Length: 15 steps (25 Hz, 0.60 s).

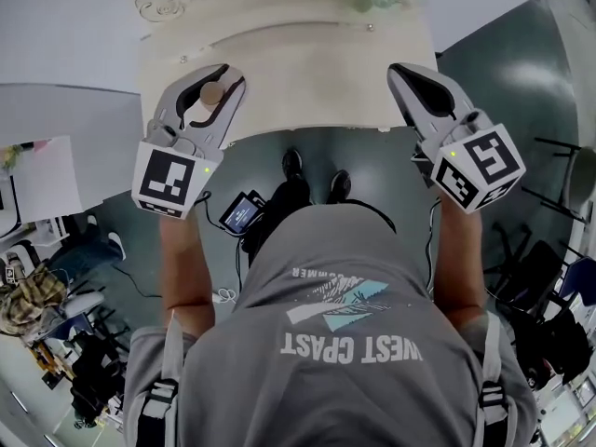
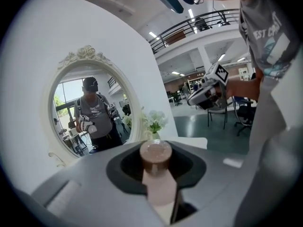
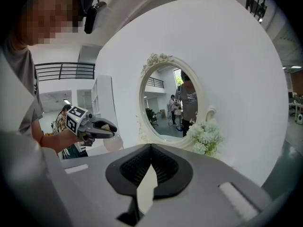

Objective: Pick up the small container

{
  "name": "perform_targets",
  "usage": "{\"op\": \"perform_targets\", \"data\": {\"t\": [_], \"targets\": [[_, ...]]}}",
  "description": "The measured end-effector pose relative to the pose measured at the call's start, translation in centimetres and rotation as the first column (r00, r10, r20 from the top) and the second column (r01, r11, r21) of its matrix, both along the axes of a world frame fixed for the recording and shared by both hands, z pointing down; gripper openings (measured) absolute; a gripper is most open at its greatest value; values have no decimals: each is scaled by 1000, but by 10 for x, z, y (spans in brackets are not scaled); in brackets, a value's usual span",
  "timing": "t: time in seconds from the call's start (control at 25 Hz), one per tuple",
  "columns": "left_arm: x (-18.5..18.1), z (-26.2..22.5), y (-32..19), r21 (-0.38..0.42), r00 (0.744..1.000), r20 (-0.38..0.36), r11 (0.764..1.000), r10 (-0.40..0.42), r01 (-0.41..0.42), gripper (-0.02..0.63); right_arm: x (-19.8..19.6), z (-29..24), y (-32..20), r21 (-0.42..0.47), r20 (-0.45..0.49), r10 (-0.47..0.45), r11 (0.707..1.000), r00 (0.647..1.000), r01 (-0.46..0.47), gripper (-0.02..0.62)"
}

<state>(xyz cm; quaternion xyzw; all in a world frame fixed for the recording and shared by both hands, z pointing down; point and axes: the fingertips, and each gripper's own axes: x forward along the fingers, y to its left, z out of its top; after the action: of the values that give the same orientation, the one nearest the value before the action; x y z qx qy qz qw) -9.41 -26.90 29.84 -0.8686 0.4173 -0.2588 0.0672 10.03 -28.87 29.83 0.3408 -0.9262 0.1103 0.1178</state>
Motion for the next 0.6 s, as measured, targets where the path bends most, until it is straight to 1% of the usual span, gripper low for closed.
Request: {"op": "perform_targets", "data": {"t": [0.32, 0.6], "targets": [[-4, -25, 24, 10, 999, 21, 1000, -26, 26, 95, -9, -17, 1, 37, -6, -41, 998, 999, 42, 2], [-7, -38, 41, 22, 998, 33, 999, -49, 48, 95, -21, -27, 7, 69, -32, -109, 991, 994, 111, 2]]}}
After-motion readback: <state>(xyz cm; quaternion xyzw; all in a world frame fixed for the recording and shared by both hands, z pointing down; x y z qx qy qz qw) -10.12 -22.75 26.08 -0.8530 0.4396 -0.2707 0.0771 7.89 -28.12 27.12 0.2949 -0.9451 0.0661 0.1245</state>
